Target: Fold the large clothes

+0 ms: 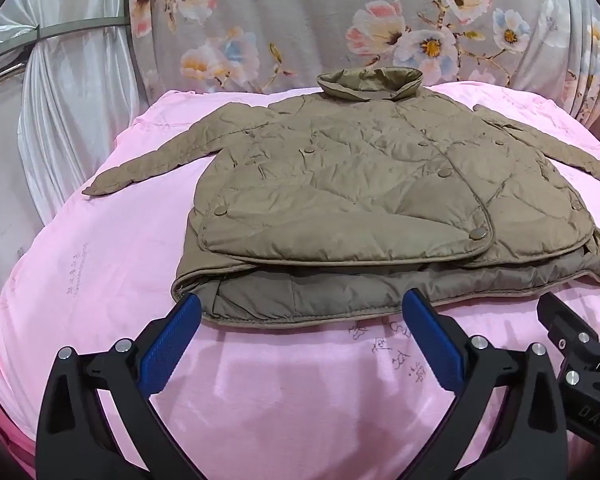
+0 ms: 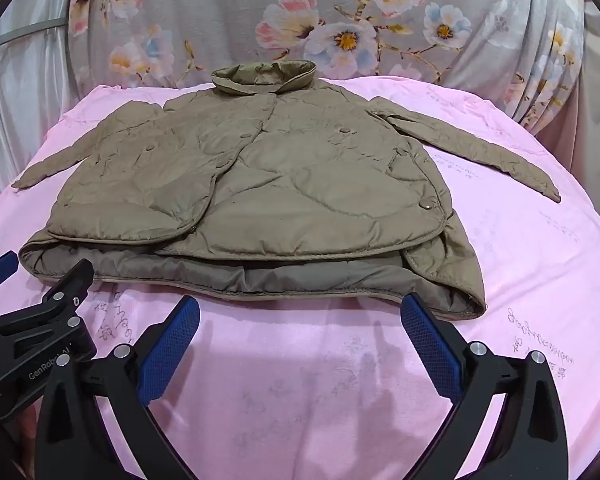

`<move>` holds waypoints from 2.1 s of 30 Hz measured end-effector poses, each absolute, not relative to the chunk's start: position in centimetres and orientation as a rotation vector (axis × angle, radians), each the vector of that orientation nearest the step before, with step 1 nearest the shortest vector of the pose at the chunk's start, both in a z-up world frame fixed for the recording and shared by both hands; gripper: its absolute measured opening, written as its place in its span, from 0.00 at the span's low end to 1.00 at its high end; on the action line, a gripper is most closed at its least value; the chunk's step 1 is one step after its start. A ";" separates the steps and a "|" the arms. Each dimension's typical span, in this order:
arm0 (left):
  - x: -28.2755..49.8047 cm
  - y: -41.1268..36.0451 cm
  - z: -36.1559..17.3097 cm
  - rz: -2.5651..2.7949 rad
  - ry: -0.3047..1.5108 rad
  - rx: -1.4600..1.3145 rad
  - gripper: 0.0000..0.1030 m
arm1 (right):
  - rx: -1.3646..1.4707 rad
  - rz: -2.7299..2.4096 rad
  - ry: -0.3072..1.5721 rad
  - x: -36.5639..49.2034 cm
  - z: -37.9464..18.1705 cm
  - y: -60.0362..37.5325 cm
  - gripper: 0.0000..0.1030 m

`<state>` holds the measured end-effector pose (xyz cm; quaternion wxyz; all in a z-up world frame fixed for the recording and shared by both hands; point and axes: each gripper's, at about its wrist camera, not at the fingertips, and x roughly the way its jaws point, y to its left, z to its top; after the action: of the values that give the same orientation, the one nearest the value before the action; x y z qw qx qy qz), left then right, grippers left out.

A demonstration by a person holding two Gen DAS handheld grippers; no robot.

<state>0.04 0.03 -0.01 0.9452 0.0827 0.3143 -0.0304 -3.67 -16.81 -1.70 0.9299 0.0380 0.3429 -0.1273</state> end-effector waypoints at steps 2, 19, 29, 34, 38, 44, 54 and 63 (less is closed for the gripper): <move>0.1 0.0 0.0 -0.061 0.641 0.169 0.95 | 0.081 -0.259 0.705 -3.6 -1.8 -16.9 0.95; -1.1 0.7 0.6 -0.073 0.560 0.138 0.95 | 0.091 -0.252 0.650 -4.6 -1.1 -16.9 0.95; -1.0 0.7 0.7 -0.071 0.564 0.131 0.95 | 0.091 -0.251 0.657 -4.6 -1.2 -16.9 0.95; -1.0 0.7 0.6 -0.070 0.563 0.132 0.95 | 0.091 -0.251 0.658 -4.6 -1.2 -16.9 0.95; -1.0 0.7 0.6 -0.070 0.563 0.130 0.95 | 0.091 -0.251 0.657 -4.6 -1.2 -16.9 0.95; -1.0 0.7 0.6 -0.070 0.563 0.131 0.95 | 0.092 -0.251 0.658 -4.6 -1.2 -16.9 0.95; -1.0 0.8 0.6 -0.071 0.563 0.130 0.95 | 0.092 -0.252 0.658 -4.6 -1.3 -16.9 0.95; -1.0 0.7 0.7 -0.072 0.564 0.130 0.95 | 0.093 -0.252 0.658 -4.6 -1.2 -16.9 0.95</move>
<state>-1.02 0.74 0.66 0.9577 0.0640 0.2782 -0.0355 -4.58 -16.93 -1.24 0.9375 0.0456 0.3223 -0.1234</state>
